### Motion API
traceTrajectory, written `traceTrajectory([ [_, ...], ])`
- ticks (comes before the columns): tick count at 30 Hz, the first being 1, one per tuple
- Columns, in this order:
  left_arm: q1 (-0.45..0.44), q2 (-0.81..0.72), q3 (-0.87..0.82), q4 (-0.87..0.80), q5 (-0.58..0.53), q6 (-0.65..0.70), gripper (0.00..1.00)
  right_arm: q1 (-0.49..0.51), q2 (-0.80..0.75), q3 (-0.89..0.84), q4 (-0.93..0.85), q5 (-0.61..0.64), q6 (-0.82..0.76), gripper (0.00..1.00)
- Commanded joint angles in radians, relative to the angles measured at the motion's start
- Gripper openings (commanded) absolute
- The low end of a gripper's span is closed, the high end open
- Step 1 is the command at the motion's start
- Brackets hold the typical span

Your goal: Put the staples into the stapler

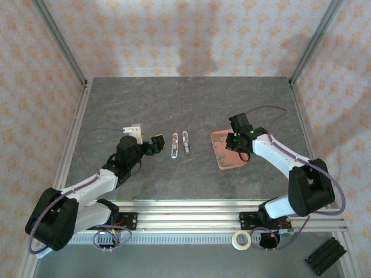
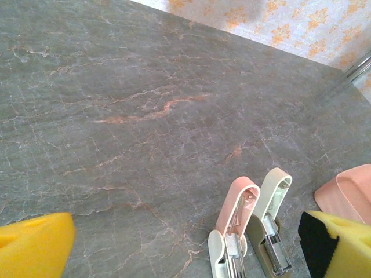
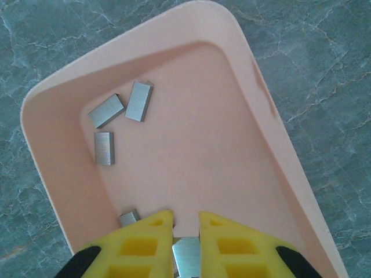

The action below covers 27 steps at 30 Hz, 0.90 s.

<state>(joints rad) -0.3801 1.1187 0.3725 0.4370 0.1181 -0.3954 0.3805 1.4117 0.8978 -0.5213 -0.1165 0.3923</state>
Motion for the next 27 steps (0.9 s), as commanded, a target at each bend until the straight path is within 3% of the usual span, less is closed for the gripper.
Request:
traceTrajectory([
  [1, -0.008, -0.009, -0.018, 0.008, -0.024, -0.02, 1.0, 0.007, -0.048, -0.024, 0.053, 0.051, 0.031, 0.15],
  [16, -0.003, -0.023, -0.056, 0.031, -0.041, -0.037, 1.0, 0.044, -0.073, -0.04, 0.083, 0.081, 0.081, 0.15],
  [27, 0.049, -0.048, -0.073, 0.008, -0.012, -0.038, 1.0, 0.108, -0.08, -0.034, 0.092, 0.135, 0.112, 0.15],
])
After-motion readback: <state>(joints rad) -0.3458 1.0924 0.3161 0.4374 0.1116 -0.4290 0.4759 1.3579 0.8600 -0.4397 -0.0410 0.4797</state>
